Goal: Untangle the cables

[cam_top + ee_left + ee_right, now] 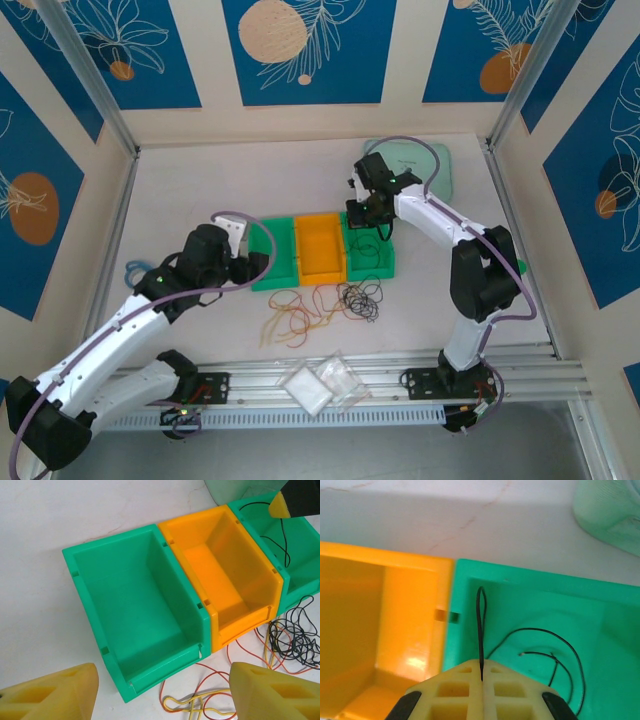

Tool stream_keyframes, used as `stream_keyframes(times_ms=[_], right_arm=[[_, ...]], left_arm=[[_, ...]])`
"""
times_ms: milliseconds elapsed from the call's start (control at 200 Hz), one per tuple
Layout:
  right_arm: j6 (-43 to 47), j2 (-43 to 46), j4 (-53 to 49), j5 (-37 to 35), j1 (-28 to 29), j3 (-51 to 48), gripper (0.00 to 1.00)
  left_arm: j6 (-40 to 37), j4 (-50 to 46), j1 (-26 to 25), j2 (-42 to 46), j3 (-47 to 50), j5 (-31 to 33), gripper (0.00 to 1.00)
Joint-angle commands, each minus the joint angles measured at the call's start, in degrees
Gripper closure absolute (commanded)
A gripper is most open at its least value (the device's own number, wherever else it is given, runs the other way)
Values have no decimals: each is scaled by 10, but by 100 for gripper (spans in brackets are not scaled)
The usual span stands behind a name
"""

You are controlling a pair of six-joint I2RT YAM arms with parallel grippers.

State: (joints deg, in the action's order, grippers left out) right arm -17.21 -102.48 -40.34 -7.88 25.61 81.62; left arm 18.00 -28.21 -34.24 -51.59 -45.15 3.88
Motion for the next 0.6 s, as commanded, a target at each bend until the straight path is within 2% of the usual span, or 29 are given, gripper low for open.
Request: stream_keyframes(times_ms=[0, 95, 185, 340, 475, 595], right_arm=[[0, 1, -20, -22, -2, -20, 100], [5, 6, -27, -38, -7, -35, 100], [8, 12, -33, -48, -15, -50, 96], [17, 29, -38, -52, -25, -68, 80], [21, 79, -32, -34, -21, -88, 70], [24, 139, -34, -11, -4, -108, 65]], left_arm=[[-8, 17, 8, 5, 10, -11, 30], [-4, 19, 8, -5, 12, -16, 30], [3, 33, 9, -13, 20, -26, 29], [16, 65, 11, -32, 35, -44, 29], [22, 72, 13, -52, 38, -51, 30], [29, 77, 12, -65, 47, -58, 38]])
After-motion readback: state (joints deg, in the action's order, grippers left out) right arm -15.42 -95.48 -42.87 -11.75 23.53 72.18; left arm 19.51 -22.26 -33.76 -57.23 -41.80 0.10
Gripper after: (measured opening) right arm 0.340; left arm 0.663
